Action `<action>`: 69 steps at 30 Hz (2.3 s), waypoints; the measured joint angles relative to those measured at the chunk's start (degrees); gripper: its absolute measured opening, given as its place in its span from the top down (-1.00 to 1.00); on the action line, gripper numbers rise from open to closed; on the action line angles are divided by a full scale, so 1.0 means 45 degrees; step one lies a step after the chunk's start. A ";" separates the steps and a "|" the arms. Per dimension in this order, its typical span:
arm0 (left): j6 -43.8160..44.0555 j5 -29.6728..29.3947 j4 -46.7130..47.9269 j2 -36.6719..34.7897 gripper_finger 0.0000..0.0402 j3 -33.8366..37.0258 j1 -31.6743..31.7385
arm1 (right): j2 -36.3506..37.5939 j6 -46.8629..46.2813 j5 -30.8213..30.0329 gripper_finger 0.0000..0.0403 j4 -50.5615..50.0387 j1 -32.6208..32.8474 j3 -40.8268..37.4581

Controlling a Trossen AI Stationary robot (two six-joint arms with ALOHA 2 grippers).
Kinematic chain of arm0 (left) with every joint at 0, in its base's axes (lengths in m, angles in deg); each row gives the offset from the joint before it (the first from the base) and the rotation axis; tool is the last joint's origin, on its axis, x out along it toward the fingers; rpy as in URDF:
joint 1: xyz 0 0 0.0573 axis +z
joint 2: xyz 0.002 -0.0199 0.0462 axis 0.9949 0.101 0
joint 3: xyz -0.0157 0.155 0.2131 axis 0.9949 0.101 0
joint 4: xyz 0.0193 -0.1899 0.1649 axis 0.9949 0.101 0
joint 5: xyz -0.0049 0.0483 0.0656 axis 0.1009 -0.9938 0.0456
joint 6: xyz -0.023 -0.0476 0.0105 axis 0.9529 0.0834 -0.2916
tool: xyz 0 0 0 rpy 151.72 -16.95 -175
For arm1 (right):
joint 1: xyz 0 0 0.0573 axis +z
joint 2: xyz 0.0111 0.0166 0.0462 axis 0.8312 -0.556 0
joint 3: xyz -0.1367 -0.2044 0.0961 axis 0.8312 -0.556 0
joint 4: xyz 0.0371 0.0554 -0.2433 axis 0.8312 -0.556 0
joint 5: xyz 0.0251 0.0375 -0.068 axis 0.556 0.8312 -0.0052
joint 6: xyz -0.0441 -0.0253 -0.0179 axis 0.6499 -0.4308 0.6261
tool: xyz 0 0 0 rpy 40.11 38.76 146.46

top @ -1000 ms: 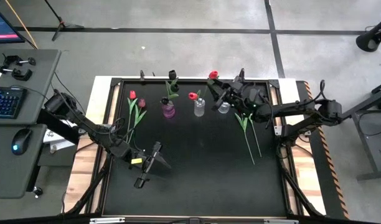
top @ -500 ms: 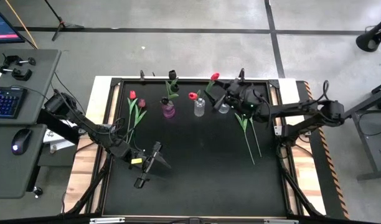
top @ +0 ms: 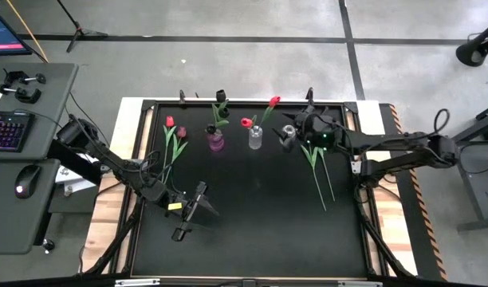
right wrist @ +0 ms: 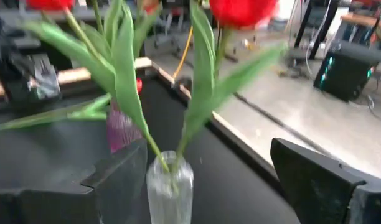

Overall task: Sort flowers into vase by color
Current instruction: Put the pink tulip into the left transparent vase

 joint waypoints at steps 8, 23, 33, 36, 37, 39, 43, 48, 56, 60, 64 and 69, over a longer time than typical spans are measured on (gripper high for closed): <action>0.1331 -0.0355 -0.0024 0.0094 -0.06 0.0000 0.0000 | 0.1333 -0.1169 0.0012 -0.64 -0.3106 0.0554 0.0000; 0.8712 -0.7410 1.7223 0.2423 -0.06 -0.6469 0.0176 | 0.1373 -0.1457 -0.1437 -0.64 -0.4359 0.2549 -0.0005; 1.7755 -0.6148 2.8897 0.2642 -0.06 -0.7270 0.1866 | 0.1369 -0.1789 -0.1495 -0.64 -0.4949 0.2584 -0.0005; 1.8695 -0.5416 3.0071 0.2529 -0.06 -0.6719 0.2804 | 0.1364 -0.1952 -0.1496 -0.64 -0.5165 0.2584 -0.0010; 1.8651 -0.5140 3.0041 0.2485 -0.06 -0.6552 0.3170 | 0.1364 -0.1992 -0.1491 -0.64 -0.5212 0.2584 -0.0010; 1.7915 -0.4909 2.9524 0.2414 -0.06 -0.6183 0.3976 | 0.1350 -0.2019 -0.1496 -0.64 -0.5251 0.2584 -0.0010; 1.5849 -0.4588 2.8086 0.2414 -0.06 -0.5610 0.5885 | 0.1232 -0.2026 -0.1491 -0.64 -0.5260 0.2584 -0.0015; 1.3640 -0.4555 2.7142 0.2414 -0.06 -0.5304 0.8373 | 0.0920 -0.2026 -0.1491 -0.64 -0.5263 0.2584 -0.0015; 1.2886 -0.5303 2.7160 0.2404 -0.06 -0.5299 1.0937 | -0.0310 -0.1992 -0.1486 -0.64 -0.5308 0.2584 -0.0015; 1.2858 -0.5366 2.7159 0.2404 -0.06 -0.5299 1.1378 | -0.0844 -0.1918 -0.1485 -0.64 -0.5312 0.2584 -0.0015; 1.2541 -0.5437 2.7155 0.2404 -0.06 -0.5258 1.1259 | -0.0867 -0.1885 -0.1490 -0.64 -0.5370 0.2584 -0.0015; 1.2563 -0.5577 2.7336 0.2399 -0.06 -0.4259 1.1309 | -0.0832 -0.1887 -0.1598 -0.64 -0.5395 0.2579 -0.0015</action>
